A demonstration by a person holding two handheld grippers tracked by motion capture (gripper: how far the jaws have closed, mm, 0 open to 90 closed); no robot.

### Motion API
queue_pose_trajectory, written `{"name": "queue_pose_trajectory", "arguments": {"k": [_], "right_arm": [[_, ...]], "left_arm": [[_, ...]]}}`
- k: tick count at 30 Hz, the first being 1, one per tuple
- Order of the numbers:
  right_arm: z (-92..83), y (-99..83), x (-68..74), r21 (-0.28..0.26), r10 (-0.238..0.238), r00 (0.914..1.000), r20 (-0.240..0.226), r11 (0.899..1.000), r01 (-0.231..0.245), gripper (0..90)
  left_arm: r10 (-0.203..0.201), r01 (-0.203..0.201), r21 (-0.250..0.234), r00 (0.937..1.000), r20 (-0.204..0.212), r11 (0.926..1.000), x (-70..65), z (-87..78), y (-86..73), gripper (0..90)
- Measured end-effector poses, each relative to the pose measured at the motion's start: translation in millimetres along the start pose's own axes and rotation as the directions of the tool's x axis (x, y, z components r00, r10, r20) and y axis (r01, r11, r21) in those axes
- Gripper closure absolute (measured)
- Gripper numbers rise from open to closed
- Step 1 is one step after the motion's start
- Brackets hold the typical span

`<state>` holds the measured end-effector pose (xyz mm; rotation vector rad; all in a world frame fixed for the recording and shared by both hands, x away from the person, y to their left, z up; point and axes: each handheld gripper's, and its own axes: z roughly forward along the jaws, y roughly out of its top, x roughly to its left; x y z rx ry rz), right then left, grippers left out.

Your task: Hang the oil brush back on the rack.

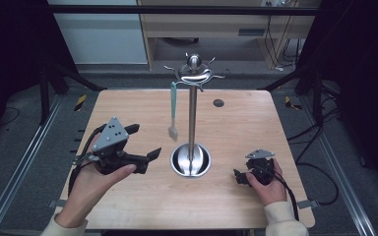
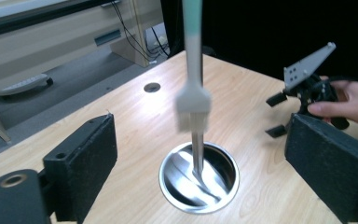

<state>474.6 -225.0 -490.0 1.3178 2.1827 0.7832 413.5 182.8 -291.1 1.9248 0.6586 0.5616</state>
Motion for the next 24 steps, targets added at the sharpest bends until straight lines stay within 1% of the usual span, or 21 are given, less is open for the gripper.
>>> {"name": "queue_pose_trajectory", "arguments": {"k": [4, 6, 9, 14, 17, 19, 20, 24], "right_arm": [[-0.1, 0.1, 0.1, 0.001, -0.002, 1.0000, 0.000, 1.000, 0.002, 7.8], [-0.5, 0.2, 0.2, 0.000, 0.001, 1.0000, 0.001, 1.000, -0.001, 7.8], [-0.4, 0.2, 0.3, 0.000, 0.002, 1.0000, 0.001, 1.000, -0.002, 7.8], [-0.3, 0.0, 0.2, 0.001, 0.003, 1.0000, 0.003, 1.000, -0.003, 7.6], [-0.3, -0.1, 0.4, 0.002, 0.005, 1.0000, 0.003, 1.000, -0.005, 7.7], [-0.5, -0.1, 0.4, 0.001, 0.005, 1.0000, 0.003, 1.000, -0.005, 7.7], [-0.4, -0.1, 0.2, 0.001, 0.003, 1.0000, 0.004, 1.000, -0.003, 7.7], [-0.4, -0.1, 0.1, 0.001, 0.003, 1.0000, 0.004, 1.000, -0.003, 7.7]], "left_arm": [[-0.008, 0.008, 0.012, 0.9999, 0.007, 0.9999, -1.2, -1.0, -11.4, 7.0], [-0.004, 0.004, 0.021, 1.0000, 0.006, 0.9998, -1.4, -0.9, -17.4, 6.7], [-0.009, 0.009, 0.035, 0.9999, 0.004, 0.9994, -1.0, 0.6, -26.9, 6.3], [-0.007, 0.007, 0.071, 1.0000, 0.000, 0.9974, 1.4, 4.6, -42.9, 5.9], [-0.017, 0.017, 0.085, 0.9998, -0.005, 0.9962, 2.6, 7.6, -51.5, 5.8], [-0.016, 0.017, 0.101, 0.9998, -0.008, 0.9947, 3.4, 9.1, -57.0, 5.7], [-0.026, 0.027, 0.100, 0.9996, -0.007, 0.9946, 3.3, 10.4, -59.9, 5.7], [-0.039, 0.039, 0.121, 0.9992, -0.003, 0.9918, 3.4, 13.9, -71.5, 5.6]]}}
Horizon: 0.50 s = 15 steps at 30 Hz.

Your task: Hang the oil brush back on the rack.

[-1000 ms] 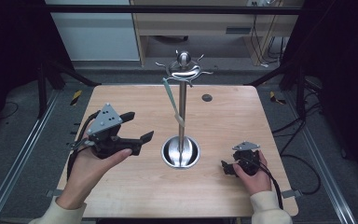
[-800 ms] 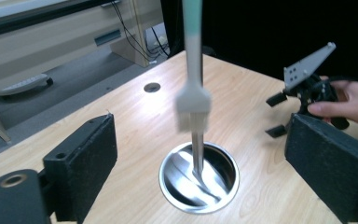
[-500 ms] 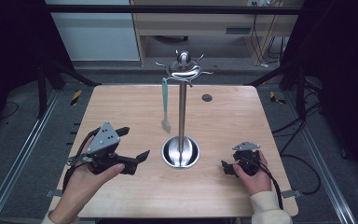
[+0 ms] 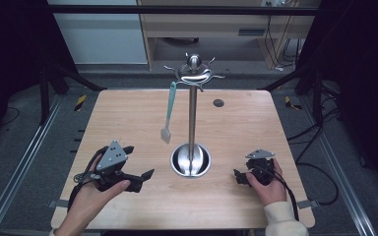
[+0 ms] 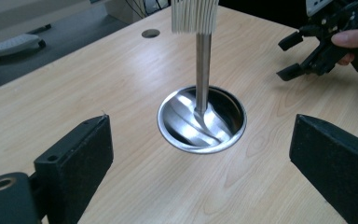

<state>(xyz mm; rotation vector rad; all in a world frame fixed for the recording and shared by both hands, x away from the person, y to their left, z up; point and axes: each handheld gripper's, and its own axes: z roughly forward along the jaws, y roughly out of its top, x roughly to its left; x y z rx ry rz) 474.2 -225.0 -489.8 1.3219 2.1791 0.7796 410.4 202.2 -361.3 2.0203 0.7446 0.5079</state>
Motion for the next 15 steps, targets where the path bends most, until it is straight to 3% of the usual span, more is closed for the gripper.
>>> {"name": "queue_pose_trajectory", "arguments": {"k": [9, 15], "right_arm": [[0.0, -0.1, 0.6, 0.001, 0.004, 1.0000, -0.001, 1.000, -0.004, 7.7], [0.1, -0.2, 0.5, 0.000, 0.002, 1.0000, -0.003, 1.000, -0.002, 7.7]], "left_arm": [[-0.002, 0.003, 0.066, 0.9999, -0.014, 0.9978, 2.6, 15.4, -27.8, 5.5], [-0.029, 0.029, 0.104, 0.9995, -0.010, 0.9942, 5.2, 25.6, -46.1, 5.5]]}}
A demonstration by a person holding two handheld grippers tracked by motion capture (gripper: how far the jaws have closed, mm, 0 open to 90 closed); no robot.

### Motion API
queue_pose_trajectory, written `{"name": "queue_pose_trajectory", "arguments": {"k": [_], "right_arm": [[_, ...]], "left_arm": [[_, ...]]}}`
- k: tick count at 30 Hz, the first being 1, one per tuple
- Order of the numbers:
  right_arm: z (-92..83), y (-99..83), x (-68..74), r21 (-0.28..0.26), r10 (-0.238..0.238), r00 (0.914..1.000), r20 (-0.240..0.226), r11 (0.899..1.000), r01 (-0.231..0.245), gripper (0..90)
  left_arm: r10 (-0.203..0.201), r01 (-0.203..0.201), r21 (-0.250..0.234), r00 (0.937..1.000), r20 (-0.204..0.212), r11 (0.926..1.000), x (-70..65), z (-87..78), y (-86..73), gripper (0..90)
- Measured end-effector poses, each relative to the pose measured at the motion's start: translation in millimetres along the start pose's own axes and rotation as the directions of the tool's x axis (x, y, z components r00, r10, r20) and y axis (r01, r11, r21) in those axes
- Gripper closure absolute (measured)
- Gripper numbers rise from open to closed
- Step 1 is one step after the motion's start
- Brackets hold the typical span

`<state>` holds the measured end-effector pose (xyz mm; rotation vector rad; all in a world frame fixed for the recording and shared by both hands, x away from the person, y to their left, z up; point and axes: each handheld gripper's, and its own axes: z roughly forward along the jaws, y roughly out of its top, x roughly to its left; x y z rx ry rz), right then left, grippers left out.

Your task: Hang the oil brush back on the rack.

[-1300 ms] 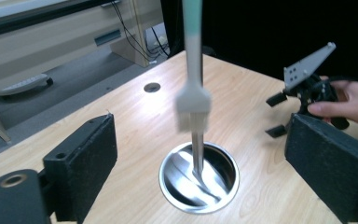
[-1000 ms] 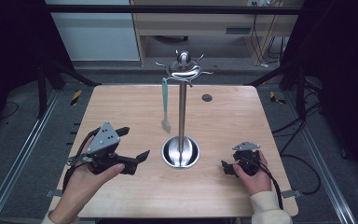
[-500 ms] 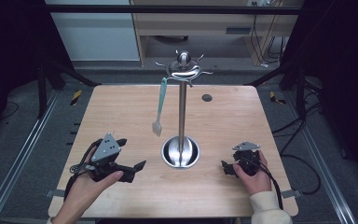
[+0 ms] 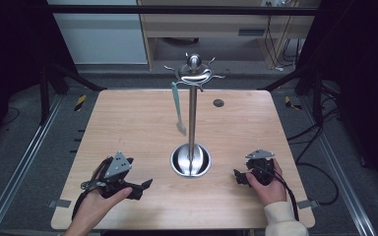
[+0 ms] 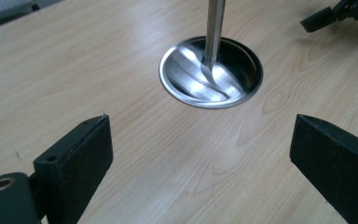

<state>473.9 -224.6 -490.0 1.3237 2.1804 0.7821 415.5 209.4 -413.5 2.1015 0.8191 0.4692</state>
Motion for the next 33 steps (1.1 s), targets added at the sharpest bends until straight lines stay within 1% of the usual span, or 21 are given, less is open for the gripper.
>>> {"name": "queue_pose_trajectory", "arguments": {"k": [3, 7, 13, 19, 22, 25, 26, 28, 29, 31, 33], "right_arm": [[0.0, -0.1, 0.1, 0.002, 0.000, 1.0000, 0.001, 1.000, 0.000, 7.7], [0.0, -0.1, 0.0, 0.003, -0.001, 1.0000, 0.002, 1.000, 0.001, 7.6], [0.2, -0.2, 0.2, 0.002, 0.000, 1.0000, 0.001, 1.000, 0.000, 7.7], [0.3, -0.3, 0.3, 0.005, 0.000, 1.0000, 0.003, 1.000, 0.000, 7.7], [0.5, -0.3, 0.2, 0.006, -0.002, 1.0000, 0.003, 1.000, 0.002, 7.7], [0.5, -0.4, 0.3, 0.006, -0.003, 1.0000, 0.003, 1.000, 0.003, 7.7], [0.5, -0.4, 0.3, 0.006, -0.003, 1.0000, 0.003, 1.000, 0.003, 7.7], [0.5, -0.3, 0.4, 0.007, -0.002, 1.0000, 0.002, 1.000, 0.002, 7.7], [0.5, -0.3, 0.3, 0.006, -0.003, 1.0000, 0.000, 1.000, 0.003, 7.7], [0.5, -0.1, 0.3, 0.006, -0.003, 1.0000, 0.000, 1.000, 0.003, 7.7], [0.8, 0.2, 0.2, 0.003, -0.006, 1.0000, 0.002, 1.000, 0.006, 7.7]], "left_arm": [[-0.010, 0.010, 0.014, 0.9999, 0.002, 0.9999, 1.7, 4.5, -7.9, 5.5], [-0.035, 0.035, 0.028, 0.9994, 0.006, 0.9990, 5.4, 8.8, -18.0, 5.5], [-0.062, 0.062, 0.048, 0.9981, -0.006, 0.9969, 12.7, 13.8, -32.1, 5.5], [-0.077, 0.080, 0.063, 0.9961, -0.043, 0.9949, 23.4, 15.3, -44.1, 5.5], [-0.096, 0.100, 0.061, 0.9932, -0.065, 0.9931, 30.9, 14.9, -50.4, 5.5], [-0.116, 0.121, 0.054, 0.9888, -0.094, 0.9911, 39.7, 13.8, -57.0, 5.5], [-0.128, 0.134, 0.049, 0.9863, -0.104, 0.9898, 42.3, 13.8, -59.7, 5.5], [-0.126, 0.135, 0.057, 0.9826, -0.136, 0.9892, 48.3, 13.3, -65.7, 5.9], [-0.134, 0.144, 0.056, 0.9786, -0.156, 0.9879, 51.2, 12.4, -69.0, 6.5], [-0.163, 0.174, 0.049, 0.9694, -0.183, 0.9835, 57.2, 8.8, -73.9, 7.3], [-0.174, 0.186, 0.038, 0.9625, -0.208, 0.9819, 61.5, 4.8, -76.3, 7.2]]}}
